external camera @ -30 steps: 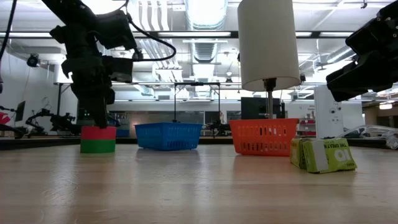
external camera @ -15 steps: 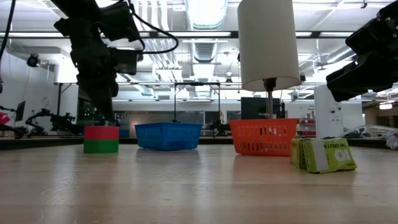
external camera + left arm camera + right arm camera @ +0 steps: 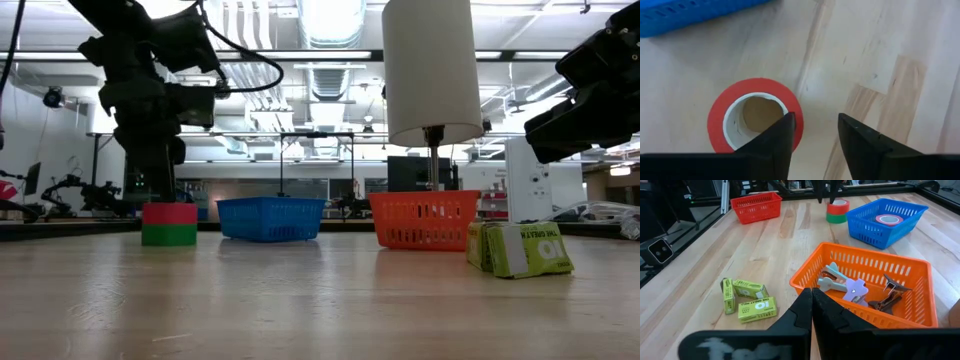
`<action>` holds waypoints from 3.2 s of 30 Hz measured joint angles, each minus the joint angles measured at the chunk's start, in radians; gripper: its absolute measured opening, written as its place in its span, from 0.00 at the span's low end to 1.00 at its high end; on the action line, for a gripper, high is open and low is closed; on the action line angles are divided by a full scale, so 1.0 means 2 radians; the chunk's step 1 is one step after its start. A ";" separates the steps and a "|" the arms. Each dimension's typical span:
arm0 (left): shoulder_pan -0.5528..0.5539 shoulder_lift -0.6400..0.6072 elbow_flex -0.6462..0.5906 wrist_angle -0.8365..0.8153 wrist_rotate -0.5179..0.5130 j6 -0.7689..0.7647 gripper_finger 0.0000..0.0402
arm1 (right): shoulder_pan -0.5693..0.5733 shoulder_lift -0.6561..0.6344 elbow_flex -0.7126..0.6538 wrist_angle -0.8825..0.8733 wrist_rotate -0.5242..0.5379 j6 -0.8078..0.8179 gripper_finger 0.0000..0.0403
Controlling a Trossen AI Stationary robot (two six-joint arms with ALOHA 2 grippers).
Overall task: Pick and place Stapler, Stapler remover, tape
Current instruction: Put the orange tape into the blue basket
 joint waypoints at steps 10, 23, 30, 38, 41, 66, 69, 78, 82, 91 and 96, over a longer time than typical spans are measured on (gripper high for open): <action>-0.002 0.007 0.000 0.000 -0.011 0.037 0.41 | 0.000 0.000 0.000 0.000 0.000 0.000 0.02; -0.002 0.002 0.007 -0.012 -0.036 0.093 0.41 | 0.000 0.000 0.000 0.000 0.000 0.000 0.02; -0.003 0.005 0.004 -0.029 -0.052 0.065 0.41 | 0.000 0.000 0.000 0.000 0.000 0.000 0.02; -0.006 0.013 -0.026 0.010 -0.049 0.054 0.40 | 0.000 0.000 0.000 0.000 0.000 0.000 0.02; -0.006 0.013 -0.025 0.009 -0.049 0.053 0.35 | 0.000 0.000 0.000 0.000 0.000 0.000 0.02; -0.007 0.011 0.037 -0.061 -0.033 0.039 0.17 | 0.000 0.000 0.000 0.000 0.000 0.000 0.02; -0.007 0.011 0.034 -0.060 -0.030 0.041 0.17 | 0.000 0.000 0.000 0.000 0.000 0.000 0.02; -0.006 0.011 0.054 -0.052 -0.090 0.081 0.14 | 0.000 0.000 0.000 0.000 0.000 0.000 0.02; 0.000 0.011 0.073 -0.001 -0.118 0.094 0.16 | 0.000 0.000 0.000 0.000 0.000 0.000 0.02; 0.030 0.039 0.137 0.060 -0.099 0.126 0.15 | 0.000 0.000 0.000 0.000 0.000 0.000 0.02; 0.055 0.087 0.169 0.048 -0.069 0.149 0.15 | 0.000 0.000 0.000 0.000 0.000 0.000 0.02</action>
